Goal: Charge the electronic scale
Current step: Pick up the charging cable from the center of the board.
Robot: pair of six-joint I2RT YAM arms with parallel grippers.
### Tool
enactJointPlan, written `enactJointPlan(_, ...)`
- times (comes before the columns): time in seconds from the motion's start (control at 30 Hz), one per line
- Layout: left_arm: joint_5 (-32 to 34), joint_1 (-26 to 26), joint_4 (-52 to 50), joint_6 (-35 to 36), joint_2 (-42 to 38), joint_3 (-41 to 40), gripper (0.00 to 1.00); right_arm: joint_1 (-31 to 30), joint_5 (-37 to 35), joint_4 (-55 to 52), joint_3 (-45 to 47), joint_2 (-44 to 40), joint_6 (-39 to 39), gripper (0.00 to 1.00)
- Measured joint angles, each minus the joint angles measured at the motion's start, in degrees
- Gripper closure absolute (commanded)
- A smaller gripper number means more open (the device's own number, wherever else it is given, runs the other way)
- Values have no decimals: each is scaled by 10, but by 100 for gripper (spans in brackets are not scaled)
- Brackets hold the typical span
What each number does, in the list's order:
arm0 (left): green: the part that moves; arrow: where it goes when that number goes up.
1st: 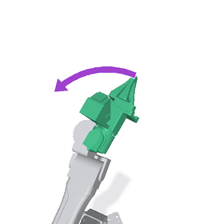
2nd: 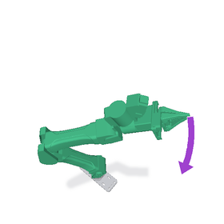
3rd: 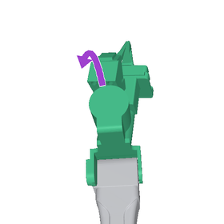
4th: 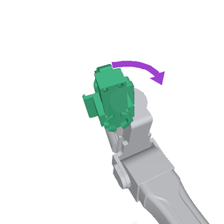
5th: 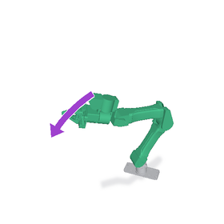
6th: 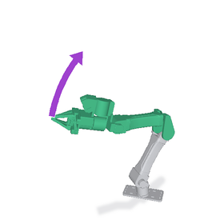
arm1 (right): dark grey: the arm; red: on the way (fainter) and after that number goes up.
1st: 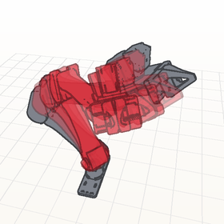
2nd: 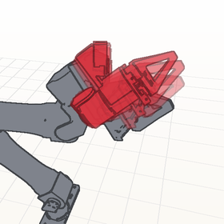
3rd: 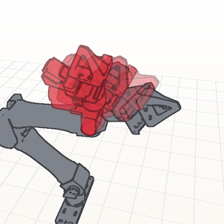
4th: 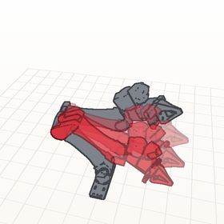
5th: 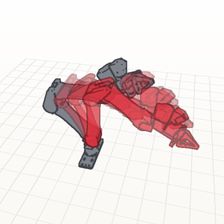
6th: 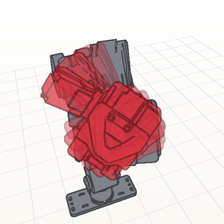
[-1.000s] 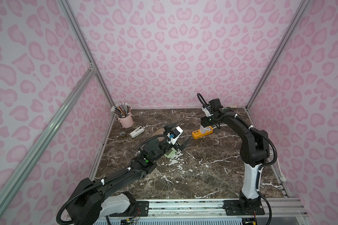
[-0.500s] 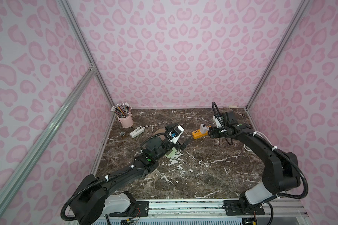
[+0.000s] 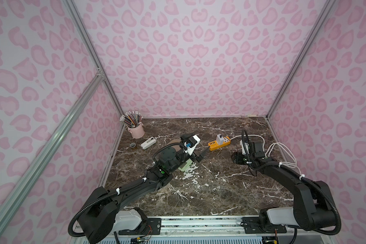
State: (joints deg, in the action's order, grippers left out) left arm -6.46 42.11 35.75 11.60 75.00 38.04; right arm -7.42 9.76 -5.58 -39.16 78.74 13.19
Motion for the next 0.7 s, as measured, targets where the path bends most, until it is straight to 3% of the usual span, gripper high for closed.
enactJointPlan(0.33,-2,0,0,0,-1,2,4,10,5,85,25,21,2,47)
enactJointPlan(0.57,0,0,-5,-2,1,8,3,10,19,97,17,56,-2,81)
enactJointPlan(0.7,5,0,-4,-12,12,11,3,10,38,102,17,57,-1,93)
